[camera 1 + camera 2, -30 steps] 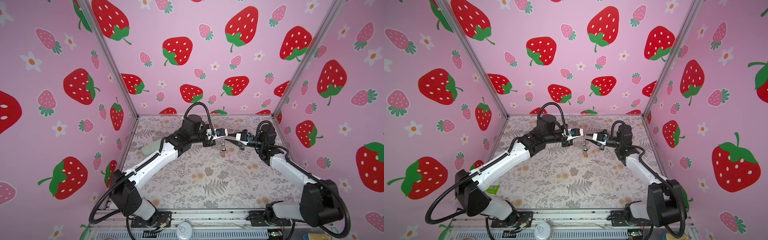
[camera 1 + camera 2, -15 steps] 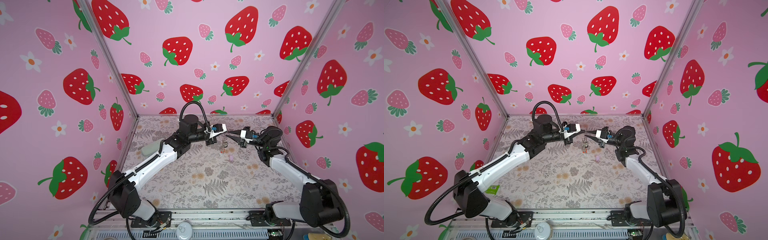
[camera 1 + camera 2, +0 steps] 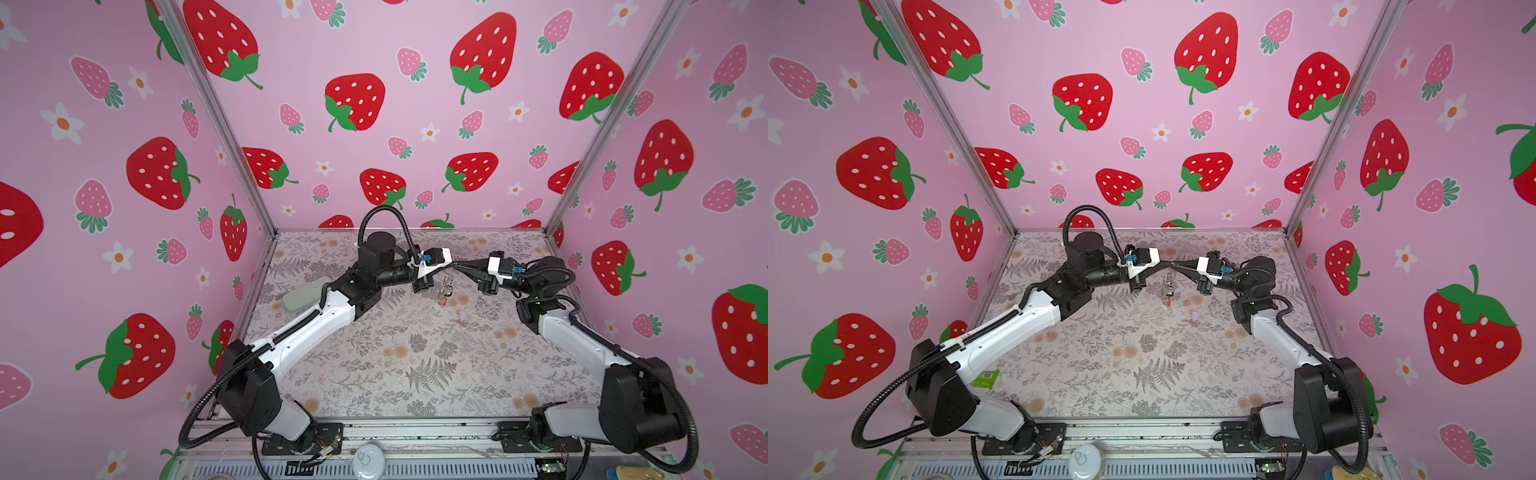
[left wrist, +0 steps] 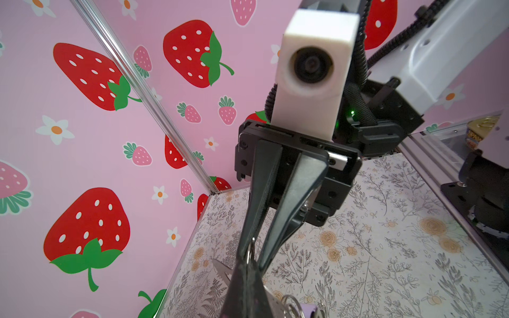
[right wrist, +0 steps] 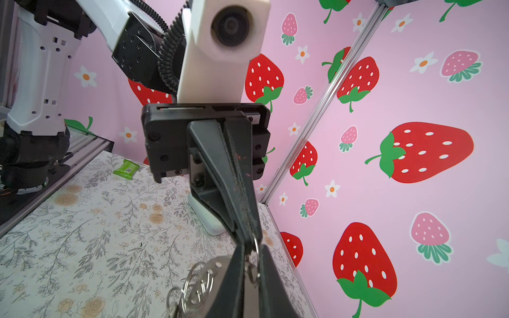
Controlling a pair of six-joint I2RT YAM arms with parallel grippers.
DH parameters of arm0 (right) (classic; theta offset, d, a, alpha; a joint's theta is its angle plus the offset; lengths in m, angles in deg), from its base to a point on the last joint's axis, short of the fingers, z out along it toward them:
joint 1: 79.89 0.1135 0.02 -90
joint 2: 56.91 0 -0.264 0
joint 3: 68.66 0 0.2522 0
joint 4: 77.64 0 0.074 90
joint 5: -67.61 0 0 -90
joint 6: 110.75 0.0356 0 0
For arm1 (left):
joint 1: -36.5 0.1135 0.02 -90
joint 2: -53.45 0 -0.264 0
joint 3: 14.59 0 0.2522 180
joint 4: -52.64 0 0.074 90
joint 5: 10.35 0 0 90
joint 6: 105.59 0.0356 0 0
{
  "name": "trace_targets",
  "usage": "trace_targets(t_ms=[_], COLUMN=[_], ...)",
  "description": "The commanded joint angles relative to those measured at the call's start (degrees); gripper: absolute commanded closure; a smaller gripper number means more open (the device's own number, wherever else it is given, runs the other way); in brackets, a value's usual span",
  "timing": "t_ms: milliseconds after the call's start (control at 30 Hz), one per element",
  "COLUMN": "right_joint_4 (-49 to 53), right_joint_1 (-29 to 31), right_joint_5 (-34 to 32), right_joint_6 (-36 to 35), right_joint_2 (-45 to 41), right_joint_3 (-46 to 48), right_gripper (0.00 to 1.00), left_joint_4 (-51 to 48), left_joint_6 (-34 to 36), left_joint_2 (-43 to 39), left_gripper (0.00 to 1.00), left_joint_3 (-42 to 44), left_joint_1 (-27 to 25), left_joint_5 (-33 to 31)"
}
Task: Put the keys on the keyring
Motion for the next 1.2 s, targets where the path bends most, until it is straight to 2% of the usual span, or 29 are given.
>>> trace_targets(t_ms=[0,367,600,800,967,1000,1100,1167], right_joint_4=[-2.25,-2.20,-2.29,-2.19,-0.27,1.86,12.93,21.34], right_joint_1=[0.01,0.07,0.00,-0.09,-0.43,-0.50,-0.53,-0.52], right_joint_5=[2.03,2.55,2.73,2.85,2.71,2.72,2.73,2.25], right_joint_6=[1.66,1.83,1.60,1.49,-0.10,-1.51,-9.77,-16.12], right_joint_2=[0.48,0.98,1.24,1.65,1.54,1.41,0.73,0.36], right_joint_3=[-0.28,-0.54,-0.62,-0.45,-0.85,-1.16,-2.95,-4.66], right_gripper=[0.88,0.81,0.92,0.94,1.00,1.00,1.00,1.00], left_joint_4=[4.04,5.11,5.40,5.78,1.47,-0.55,-8.87,-15.06], left_joint_6=[-0.62,-1.77,-2.11,-2.00,0.88,2.16,6.98,11.00], left_joint_2=[-1.67,-1.84,-1.75,-1.57,-1.27,-1.30,-0.92,-0.39], left_gripper=[1.00,1.00,1.00,1.00,1.00,0.96,0.76,0.71], left_joint_3=[0.13,0.02,-0.01,-0.08,-0.98,-1.64,-4.64,-7.36], left_joint_1=[0.04,0.04,0.09,0.05,0.09,0.07,0.11,0.09], left_joint_5=[0.95,1.85,1.85,1.33,-0.42,-1.03,-2.90,-4.27])
